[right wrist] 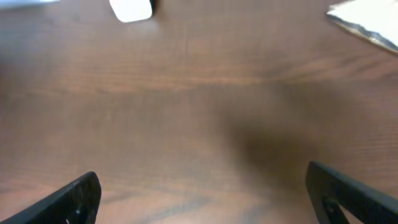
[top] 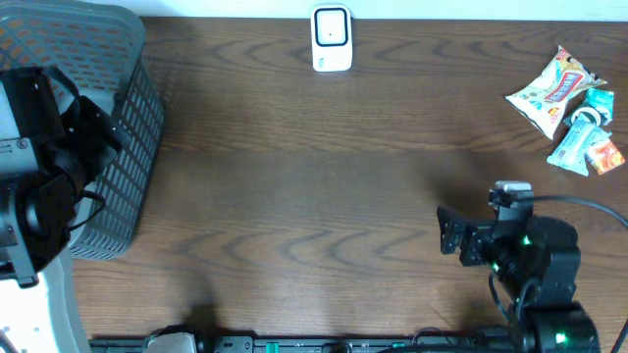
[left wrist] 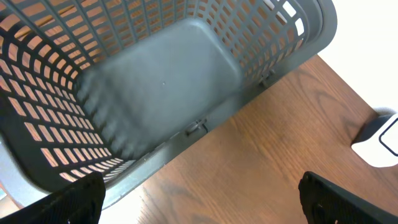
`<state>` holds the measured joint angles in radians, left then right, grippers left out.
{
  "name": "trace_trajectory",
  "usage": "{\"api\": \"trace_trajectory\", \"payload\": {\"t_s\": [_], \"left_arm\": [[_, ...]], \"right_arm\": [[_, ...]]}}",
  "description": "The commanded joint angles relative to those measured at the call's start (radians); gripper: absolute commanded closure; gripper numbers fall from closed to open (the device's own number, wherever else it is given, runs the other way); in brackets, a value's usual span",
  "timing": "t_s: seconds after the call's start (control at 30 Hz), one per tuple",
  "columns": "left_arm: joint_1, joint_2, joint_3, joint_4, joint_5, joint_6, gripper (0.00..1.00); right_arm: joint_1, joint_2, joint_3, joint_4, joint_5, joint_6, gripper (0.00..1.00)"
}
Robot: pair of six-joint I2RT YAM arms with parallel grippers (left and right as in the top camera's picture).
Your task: Scan the item barcode
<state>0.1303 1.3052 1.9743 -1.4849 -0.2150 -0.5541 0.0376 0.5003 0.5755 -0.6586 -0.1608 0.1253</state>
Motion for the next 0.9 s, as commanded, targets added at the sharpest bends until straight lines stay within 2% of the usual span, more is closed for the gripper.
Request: {"api": "trace_trajectory", "payload": {"t_s": [0.0, 0.27, 0.53, 0.87], "left_arm": [[0.005, 0.001, 0.007, -0.003, -0.003, -0.009, 0.02], [0.005, 0.001, 0.007, -0.003, -0.003, -0.009, 0.02], [0.005, 0.001, 0.007, -0.003, -0.003, -0.009, 0.02], [0.005, 0.001, 0.007, -0.003, -0.003, -0.009, 0.02]], "right_arm": [[-0.012, -0.086, -0.082, 0.079, 0.005, -0.015, 0.01], [-0.012, -0.309, -0.319, 0.344, -0.003, -0.027, 0.01], [-0.012, -0.435, -0.426, 0.408, -0.011, -0.026, 0.01], [-0.012, -0.496, -0.51, 0.48, -0.033, -0.026, 0.01]]}}
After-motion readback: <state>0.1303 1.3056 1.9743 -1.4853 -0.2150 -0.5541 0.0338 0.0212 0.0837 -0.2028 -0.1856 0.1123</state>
